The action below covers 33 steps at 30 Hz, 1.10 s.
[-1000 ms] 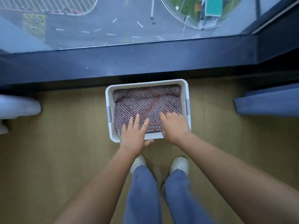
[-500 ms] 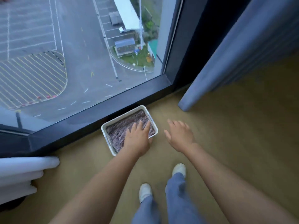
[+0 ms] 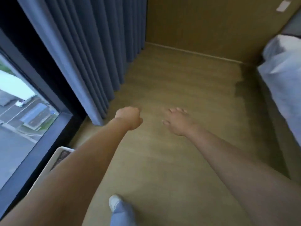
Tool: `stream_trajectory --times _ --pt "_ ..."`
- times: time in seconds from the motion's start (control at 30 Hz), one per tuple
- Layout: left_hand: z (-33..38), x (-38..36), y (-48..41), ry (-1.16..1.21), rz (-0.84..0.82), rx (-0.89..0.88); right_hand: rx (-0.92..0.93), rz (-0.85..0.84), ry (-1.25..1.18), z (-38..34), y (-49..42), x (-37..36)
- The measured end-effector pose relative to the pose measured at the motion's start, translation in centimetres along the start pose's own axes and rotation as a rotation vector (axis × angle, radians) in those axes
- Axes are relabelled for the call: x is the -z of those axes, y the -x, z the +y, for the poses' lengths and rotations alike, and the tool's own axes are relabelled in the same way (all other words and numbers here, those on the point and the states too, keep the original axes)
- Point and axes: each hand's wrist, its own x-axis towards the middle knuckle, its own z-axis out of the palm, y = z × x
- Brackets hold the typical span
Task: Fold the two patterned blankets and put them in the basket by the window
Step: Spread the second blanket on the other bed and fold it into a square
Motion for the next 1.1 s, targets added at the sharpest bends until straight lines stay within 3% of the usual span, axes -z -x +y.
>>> stream_trajectory --times 0.2,0.37,0.73,1.1 --pt "26.8 1.0 0.2 -0.019 -0.065 -0.329 -0.387 0.003 -0.027 20.0 17.4 1.5" --pt "45.5 -0.1 2.6 -0.035 -0.102 -0.583 -0.644 0.058 -0.074 32.5 31.3 2.0" --pt "77.6 -1.9 4.8 -0.164 -0.11 -1.05 -1.005 0.174 -0.138 51.5 50.2 0.7" --pt "104.8 -6.4 10.1 -0.322 -0.178 -1.25 -1.229 0.154 -0.195 69.8 67.0 -1.3"
